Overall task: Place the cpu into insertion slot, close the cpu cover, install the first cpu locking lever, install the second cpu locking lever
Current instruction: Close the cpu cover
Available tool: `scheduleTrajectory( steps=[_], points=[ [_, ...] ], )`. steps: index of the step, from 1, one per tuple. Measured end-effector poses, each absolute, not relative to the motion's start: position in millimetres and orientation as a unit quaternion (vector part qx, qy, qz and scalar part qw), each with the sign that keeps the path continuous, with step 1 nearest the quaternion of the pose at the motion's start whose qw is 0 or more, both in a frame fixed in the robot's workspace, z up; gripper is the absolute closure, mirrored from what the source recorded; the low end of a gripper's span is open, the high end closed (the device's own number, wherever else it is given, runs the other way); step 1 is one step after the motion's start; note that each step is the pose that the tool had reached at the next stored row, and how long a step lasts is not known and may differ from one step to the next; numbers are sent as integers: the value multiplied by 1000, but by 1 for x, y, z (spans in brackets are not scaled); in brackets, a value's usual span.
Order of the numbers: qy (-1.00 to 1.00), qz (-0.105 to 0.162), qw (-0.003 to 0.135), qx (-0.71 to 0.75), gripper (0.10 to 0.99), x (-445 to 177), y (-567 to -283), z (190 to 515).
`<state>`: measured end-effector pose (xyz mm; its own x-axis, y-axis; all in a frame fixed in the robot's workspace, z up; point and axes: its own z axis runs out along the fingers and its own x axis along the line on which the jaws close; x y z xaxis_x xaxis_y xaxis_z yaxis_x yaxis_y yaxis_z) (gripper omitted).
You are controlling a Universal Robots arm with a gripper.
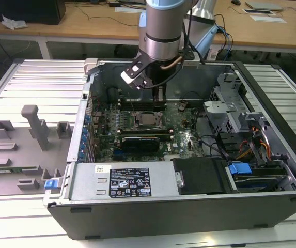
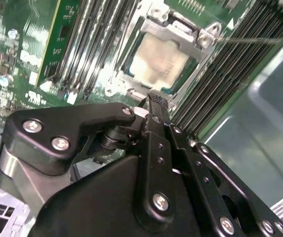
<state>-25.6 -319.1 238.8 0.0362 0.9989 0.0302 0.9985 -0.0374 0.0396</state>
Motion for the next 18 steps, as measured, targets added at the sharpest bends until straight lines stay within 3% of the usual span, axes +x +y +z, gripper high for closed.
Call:
scheduleTrajectory(
  steps=[18],
  points=[
    [701,24,5,713,980,-45,-321,225]
  ],
)
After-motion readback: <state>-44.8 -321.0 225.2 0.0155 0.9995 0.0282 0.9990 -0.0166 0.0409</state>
